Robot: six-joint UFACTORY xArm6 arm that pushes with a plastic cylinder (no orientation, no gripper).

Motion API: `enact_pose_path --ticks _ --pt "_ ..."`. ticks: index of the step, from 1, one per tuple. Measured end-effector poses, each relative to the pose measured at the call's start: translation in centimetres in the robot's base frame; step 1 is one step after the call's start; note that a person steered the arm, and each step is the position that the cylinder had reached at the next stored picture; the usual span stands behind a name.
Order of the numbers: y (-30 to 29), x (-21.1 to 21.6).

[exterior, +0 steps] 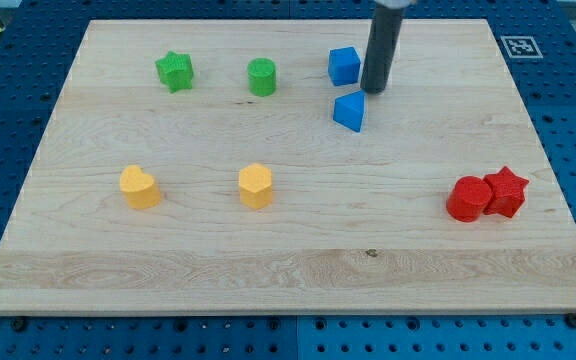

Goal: Slide the blue triangle a bit left

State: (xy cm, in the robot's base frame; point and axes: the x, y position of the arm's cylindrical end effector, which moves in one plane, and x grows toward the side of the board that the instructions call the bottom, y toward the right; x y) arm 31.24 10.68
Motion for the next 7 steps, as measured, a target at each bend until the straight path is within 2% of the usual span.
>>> enact_pose_path --ticks 1,2,3,4,6,7 --pt "-0.2 0.1" --pt "2.4 6.1" --pt "6.5 9.2" --pt "6.5 10.5" --pt "-0.4 10.4" --pt "-0.7 10.4"
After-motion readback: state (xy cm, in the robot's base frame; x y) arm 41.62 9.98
